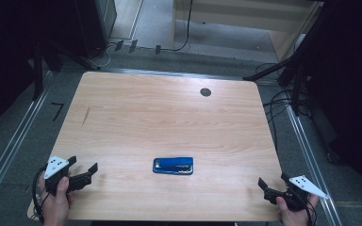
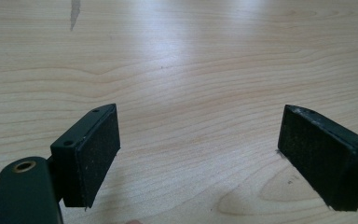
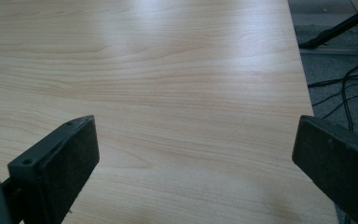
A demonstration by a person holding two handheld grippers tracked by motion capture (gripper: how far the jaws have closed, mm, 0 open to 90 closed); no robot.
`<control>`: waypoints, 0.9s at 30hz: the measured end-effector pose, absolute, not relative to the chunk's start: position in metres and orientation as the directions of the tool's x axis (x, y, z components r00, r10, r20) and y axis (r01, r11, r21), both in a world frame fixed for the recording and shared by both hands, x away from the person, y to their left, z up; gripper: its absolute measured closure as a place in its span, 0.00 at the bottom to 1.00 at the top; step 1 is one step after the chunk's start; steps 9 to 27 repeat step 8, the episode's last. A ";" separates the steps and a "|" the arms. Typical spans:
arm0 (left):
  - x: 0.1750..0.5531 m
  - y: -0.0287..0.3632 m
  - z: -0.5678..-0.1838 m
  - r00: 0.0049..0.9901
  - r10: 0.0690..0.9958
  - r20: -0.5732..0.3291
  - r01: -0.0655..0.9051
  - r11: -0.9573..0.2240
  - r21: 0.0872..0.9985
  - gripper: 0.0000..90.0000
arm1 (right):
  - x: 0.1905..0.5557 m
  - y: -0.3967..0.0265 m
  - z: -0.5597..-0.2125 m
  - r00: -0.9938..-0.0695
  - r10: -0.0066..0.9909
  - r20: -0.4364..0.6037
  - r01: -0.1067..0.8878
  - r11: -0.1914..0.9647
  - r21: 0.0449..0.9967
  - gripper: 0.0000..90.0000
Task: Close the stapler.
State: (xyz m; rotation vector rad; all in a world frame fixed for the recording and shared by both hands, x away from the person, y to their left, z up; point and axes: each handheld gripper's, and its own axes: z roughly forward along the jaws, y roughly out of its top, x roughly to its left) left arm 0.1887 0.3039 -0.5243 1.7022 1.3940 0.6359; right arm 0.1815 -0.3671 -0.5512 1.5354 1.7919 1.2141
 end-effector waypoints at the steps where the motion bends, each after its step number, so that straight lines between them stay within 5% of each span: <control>1: 0.189 0.304 -0.524 0.258 0.959 -0.116 0.542 -0.044 0.839 0.15 | 0.181 -0.367 -0.551 -0.253 0.950 0.182 0.521 -0.025 0.853 0.00; 27: 0.189 0.304 -0.524 0.256 0.960 -0.114 0.542 -0.045 0.839 0.15 | 0.181 -0.369 -0.551 -0.237 0.955 0.179 0.524 -0.029 0.851 0.02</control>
